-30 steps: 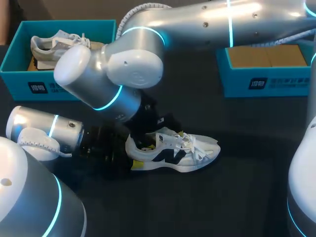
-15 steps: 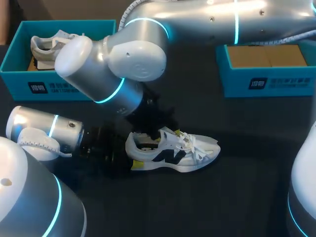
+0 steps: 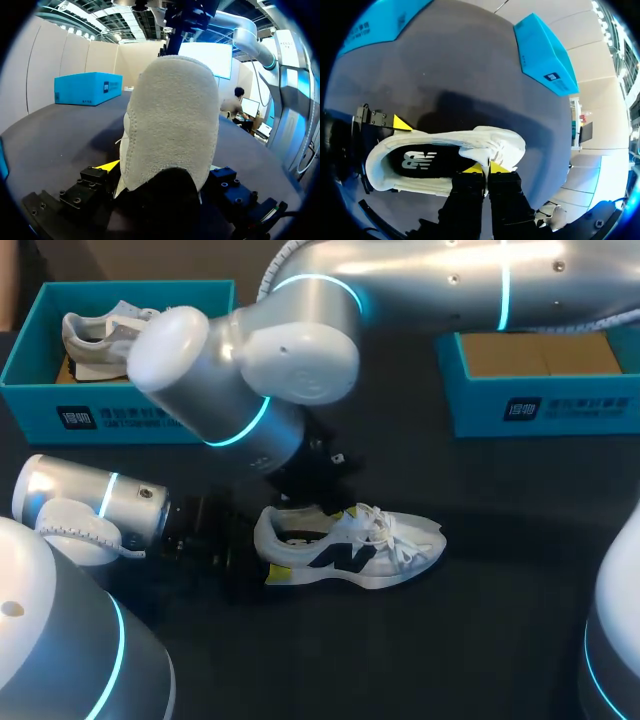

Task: Take the shoe out of the shoebox, open the shoe tongue, remove and reinsert the insole, then place the shoe into the shoebox

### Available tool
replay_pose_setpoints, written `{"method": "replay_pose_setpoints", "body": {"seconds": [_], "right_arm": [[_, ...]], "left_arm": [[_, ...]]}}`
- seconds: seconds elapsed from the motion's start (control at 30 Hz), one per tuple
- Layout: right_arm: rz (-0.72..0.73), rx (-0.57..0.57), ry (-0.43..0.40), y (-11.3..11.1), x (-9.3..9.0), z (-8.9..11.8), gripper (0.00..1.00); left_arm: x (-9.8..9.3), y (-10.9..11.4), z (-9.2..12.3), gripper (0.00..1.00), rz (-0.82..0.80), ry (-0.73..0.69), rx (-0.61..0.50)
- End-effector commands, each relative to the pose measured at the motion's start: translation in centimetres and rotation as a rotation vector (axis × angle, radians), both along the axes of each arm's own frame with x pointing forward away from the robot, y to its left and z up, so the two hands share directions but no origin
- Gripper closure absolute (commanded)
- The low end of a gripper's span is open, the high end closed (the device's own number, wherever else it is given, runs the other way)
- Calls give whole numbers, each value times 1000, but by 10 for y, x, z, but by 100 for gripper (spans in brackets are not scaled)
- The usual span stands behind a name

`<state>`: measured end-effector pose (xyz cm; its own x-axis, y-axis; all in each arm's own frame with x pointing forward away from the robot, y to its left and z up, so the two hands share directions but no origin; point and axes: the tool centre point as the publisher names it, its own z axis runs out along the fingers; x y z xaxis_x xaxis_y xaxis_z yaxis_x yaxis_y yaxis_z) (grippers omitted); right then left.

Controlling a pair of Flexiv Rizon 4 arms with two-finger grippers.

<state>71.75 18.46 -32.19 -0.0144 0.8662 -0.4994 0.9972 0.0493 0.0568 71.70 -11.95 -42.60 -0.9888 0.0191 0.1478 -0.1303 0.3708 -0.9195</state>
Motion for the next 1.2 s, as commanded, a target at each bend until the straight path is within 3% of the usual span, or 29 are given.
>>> {"method": "replay_pose_setpoints", "body": {"seconds": [0.03, 0.3, 0.87, 1.2], "right_arm": [[-159, 95, -122, -15, -7, 1, 100], [-137, 211, -142, -34, -7, 2, 100], [-177, 297, -113, -73, -2, -1, 100], [-188, 302, -68, -83, 0, -22, 100]], "left_arm": [[2, -1, -3, 100, 0, 0, 2], [2, -1, -3, 100, 0, 0, 2], [2, -1, -3, 100, 0, 0, 2], [2, -1, -3, 100, 0, 0, 2]]}}
